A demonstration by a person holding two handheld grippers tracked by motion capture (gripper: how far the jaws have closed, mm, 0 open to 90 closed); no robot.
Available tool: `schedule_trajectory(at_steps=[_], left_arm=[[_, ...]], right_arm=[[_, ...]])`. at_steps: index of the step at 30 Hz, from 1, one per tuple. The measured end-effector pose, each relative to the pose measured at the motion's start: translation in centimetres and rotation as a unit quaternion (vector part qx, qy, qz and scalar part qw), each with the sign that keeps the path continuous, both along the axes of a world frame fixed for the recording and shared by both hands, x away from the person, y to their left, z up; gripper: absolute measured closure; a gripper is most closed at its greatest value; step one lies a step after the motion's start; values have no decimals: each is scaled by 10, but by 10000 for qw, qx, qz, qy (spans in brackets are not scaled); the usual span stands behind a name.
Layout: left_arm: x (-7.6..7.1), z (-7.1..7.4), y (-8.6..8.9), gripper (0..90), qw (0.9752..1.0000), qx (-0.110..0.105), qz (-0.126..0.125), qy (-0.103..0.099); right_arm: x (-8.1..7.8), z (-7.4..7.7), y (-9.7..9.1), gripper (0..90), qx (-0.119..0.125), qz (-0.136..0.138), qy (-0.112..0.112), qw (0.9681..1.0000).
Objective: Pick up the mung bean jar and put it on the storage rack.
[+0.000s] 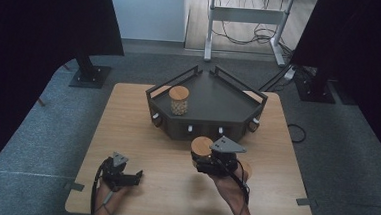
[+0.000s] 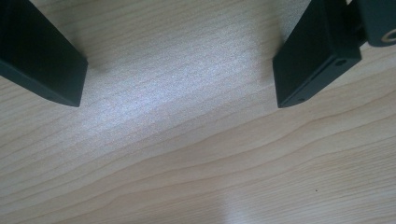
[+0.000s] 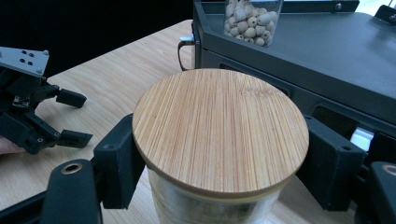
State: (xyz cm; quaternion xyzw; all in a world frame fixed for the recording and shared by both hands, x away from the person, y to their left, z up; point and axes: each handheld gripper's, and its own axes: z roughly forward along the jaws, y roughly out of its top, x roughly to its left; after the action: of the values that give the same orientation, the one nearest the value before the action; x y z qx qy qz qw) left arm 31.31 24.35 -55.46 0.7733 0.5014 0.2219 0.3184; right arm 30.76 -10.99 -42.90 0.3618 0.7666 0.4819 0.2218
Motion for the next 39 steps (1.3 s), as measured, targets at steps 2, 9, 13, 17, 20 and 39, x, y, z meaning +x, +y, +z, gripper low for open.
schedule_trajectory(at_steps=[2, 9, 13, 17, 20, 39], left_arm=[[0, 0, 0, 30, 10000, 1, -1, 3], [0, 0, 0, 30, 10000, -11, 8, -8], [0, 0, 0, 30, 10000, -11, 8, -8], [0, 0, 0, 30, 10000, -12, 9, -9], [0, 0, 0, 30, 10000, -12, 8, -7], [0, 0, 0, 30, 10000, -5, 5, -12]], right_arm=[[1, 1, 1, 241, -13, 3, -3, 10000], [4, 5, 1, 242, -9, 15, -38, 10000], [5, 7, 0, 242, -8, 5, -50, 10000], [8, 9, -1, 242, 4, -7, -48, 10000], [9, 11, -1, 241, 26, -6, -49, 10000], [19, 17, -4, 242, 51, -30, -44, 10000]])
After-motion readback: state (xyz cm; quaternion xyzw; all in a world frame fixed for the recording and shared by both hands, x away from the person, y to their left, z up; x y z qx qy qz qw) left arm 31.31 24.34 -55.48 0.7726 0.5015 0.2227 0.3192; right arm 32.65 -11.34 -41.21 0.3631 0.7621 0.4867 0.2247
